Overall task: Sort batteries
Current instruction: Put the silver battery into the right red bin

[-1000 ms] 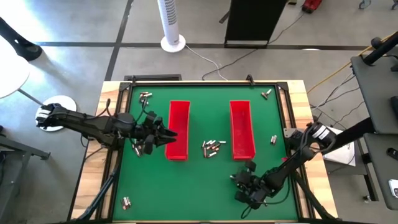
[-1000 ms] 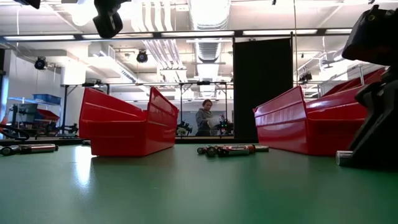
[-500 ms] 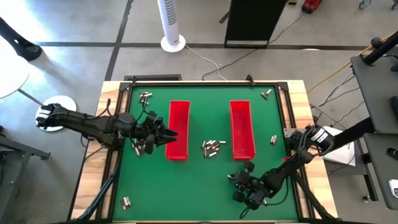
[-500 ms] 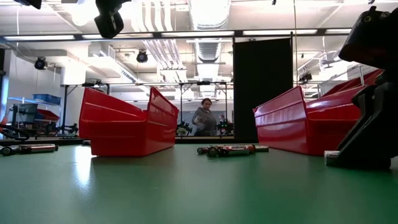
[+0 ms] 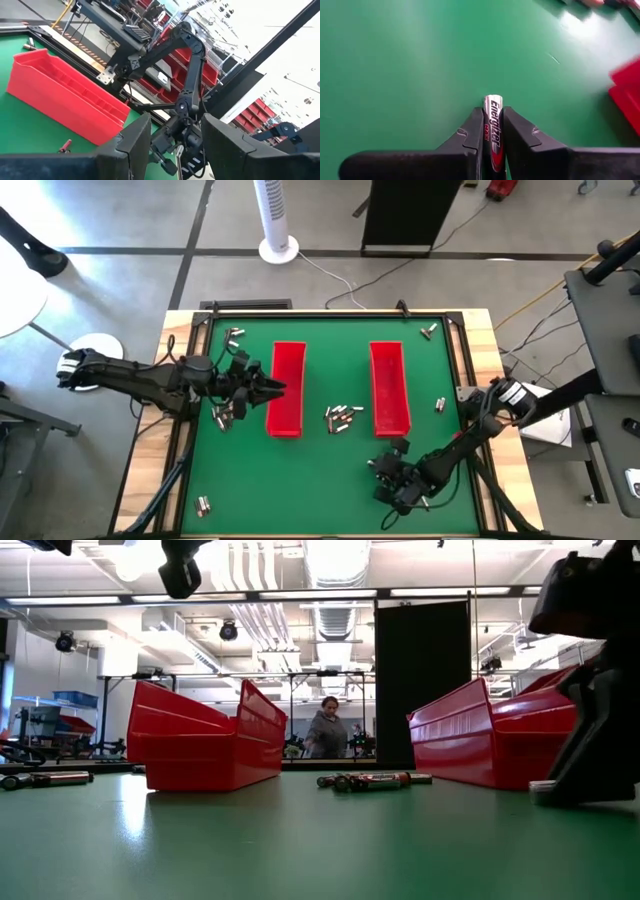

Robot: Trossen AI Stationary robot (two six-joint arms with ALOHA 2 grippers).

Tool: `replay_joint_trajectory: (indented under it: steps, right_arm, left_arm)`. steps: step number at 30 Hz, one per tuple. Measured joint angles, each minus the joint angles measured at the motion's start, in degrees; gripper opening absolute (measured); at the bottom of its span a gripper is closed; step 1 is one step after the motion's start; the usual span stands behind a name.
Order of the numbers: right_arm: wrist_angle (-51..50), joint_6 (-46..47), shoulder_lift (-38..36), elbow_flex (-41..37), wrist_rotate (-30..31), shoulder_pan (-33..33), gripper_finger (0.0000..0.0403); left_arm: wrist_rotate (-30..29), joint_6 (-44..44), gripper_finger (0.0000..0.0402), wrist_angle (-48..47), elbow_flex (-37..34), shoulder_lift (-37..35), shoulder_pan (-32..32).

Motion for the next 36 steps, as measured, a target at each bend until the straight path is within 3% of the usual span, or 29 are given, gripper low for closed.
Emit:
replay_joint_trajectory:
  steps: [6, 11, 19, 26, 36]
  right_arm:
    - [-12.4, -2.8, -6.6, 8.0, -5.9, 0.2, 0.0041]
    - [-27.1, -4.5, -11.2, 16.8, -6.2, -0.6, 0.0041]
    - [-44.2, -14.7, -18.3, 18.5, -7.4, -9.4, 0.0041]
    - [-40.5, -31.6, -20.4, 13.0, -14.4, -21.2, 0.0041]
    - [-27.3, -44.5, -19.1, 4.4, -27.9, -33.3, 0.0041]
  left_arm:
    - [0.0, 0.0, 0.0155, -1.9, 0.0, -1.5, 0.7]
    - [0.0, 0.0, 0.0155, -3.6, 1.3, -2.3, 1.1]
    - [0.0, 8.7, 0.0155, -25.0, 17.2, 0.4, 1.0]
    - [0.0, 18.6, 0.0155, -45.8, 32.7, 4.6, 0.6]
    - [3.0, 16.4, 0.0155, -49.8, 36.7, 6.3, -2.7]
